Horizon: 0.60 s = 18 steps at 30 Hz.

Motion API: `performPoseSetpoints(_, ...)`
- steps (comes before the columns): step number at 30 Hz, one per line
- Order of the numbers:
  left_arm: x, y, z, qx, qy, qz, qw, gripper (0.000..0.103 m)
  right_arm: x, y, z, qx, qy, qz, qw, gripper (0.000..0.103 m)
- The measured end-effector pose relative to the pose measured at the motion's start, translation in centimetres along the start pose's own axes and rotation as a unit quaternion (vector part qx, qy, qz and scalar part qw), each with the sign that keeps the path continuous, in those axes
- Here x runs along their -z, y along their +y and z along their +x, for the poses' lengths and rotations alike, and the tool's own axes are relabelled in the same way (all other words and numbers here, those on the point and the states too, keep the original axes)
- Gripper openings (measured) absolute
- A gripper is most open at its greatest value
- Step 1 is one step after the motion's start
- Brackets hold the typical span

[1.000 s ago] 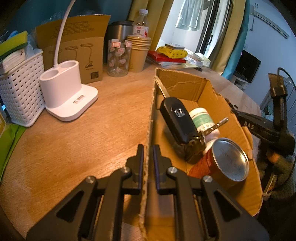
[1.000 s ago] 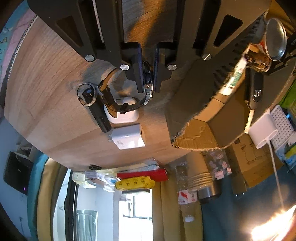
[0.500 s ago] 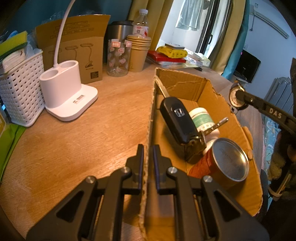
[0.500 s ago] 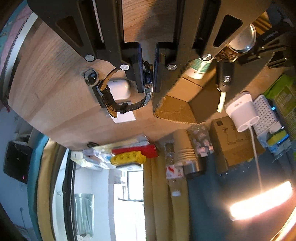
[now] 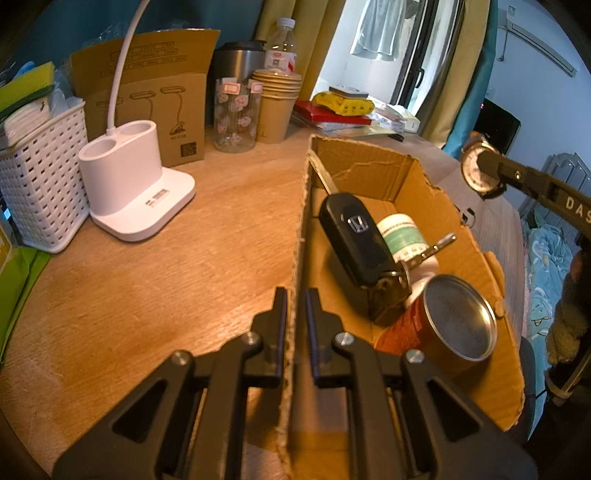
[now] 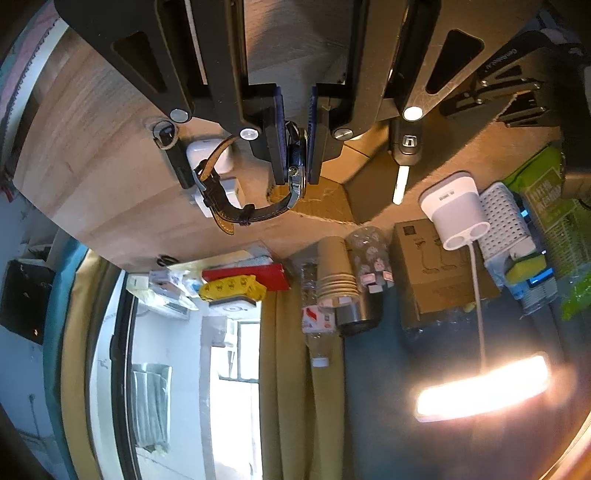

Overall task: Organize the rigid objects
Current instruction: 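Lift the wristwatch with the right tool and carry it over the box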

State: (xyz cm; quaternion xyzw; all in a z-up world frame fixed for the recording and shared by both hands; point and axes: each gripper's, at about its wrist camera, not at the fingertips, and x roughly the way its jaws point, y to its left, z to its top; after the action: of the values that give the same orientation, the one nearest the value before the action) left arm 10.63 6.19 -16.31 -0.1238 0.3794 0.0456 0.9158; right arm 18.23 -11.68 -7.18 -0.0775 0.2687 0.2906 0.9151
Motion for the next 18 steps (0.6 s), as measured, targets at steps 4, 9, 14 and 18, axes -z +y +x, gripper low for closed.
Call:
performPoseSetpoints(4,0.0,0.0,0.0,0.0,0.0,0.0,1.0,0.011,-0.1,0.8,0.2,-0.007,-0.001,-0.007,1.0,0.011)
performPoseSetpoints(9,0.0,0.0,0.0,0.0,0.0,0.0,1.0,0.011,-0.3,1.7,0.4,-0.016,-0.001,-0.015,1.0,0.011)
performPoseSetpoints(14,0.1,-0.1,0.1,0.0,0.003,0.0,1.0,0.011,-0.6,2.6,0.8,-0.024,-0.001,-0.025,0.999,0.011)
performPoseSetpoints(18,0.2,-0.2,0.3,0.0,0.002,0.0,1.0,0.011,-0.6,3.0,1.2,-0.028,0.003,-0.029,0.999,0.011)
